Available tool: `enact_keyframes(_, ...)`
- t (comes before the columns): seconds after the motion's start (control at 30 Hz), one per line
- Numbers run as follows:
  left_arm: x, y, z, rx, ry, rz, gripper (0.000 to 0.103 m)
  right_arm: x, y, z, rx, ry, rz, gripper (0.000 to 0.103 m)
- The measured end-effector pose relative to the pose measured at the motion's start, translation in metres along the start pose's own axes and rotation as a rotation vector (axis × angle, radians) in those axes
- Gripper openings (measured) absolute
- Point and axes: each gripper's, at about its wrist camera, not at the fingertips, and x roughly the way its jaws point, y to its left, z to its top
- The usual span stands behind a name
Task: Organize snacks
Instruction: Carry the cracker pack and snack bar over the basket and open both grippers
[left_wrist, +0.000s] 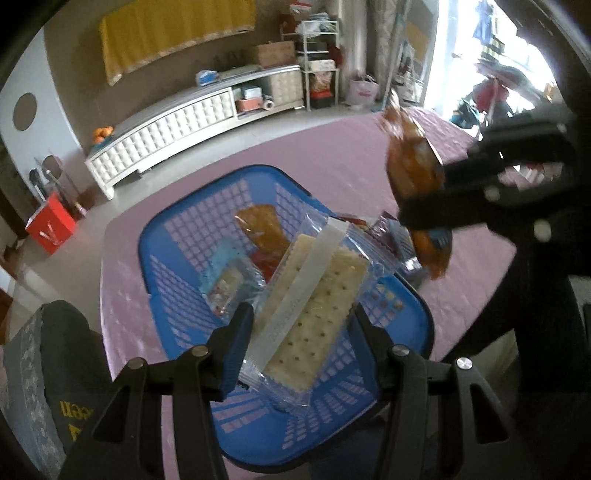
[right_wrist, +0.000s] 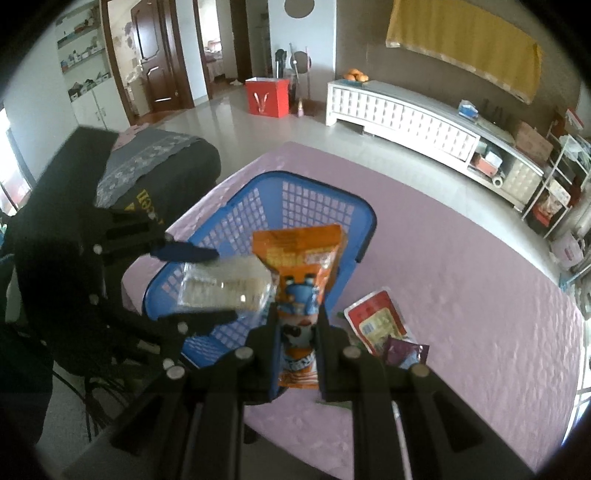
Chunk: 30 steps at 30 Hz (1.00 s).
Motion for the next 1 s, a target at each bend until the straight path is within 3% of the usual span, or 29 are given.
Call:
enact_keyframes(0.03,-0.001,-0.002,-0.001,0.010,-0.001,0.000,0.054,-0.002,0.000,0.000,0.001,-0.002,-0.003,0.020)
enact_keyframes(0.1,-0.003,-0.002,-0.002,0.009,-0.010,0.007,0.068,-0.003,0.000,0.001,0.004,-0.001,-0.010,0.020)
enact_keyframes(0.5,-0.036,0.020,-0.009,-0.057,-0.070,0.070,0.069,0.001,0.013,0.009,-0.002,0.008,0.017,0.020)
enact_keyframes(1.0,-0.034,0.061,-0.038,-0.160,-0.046,0.060,0.069,0.066,0.049,0.016,-0.065,0.119,0.041,0.020)
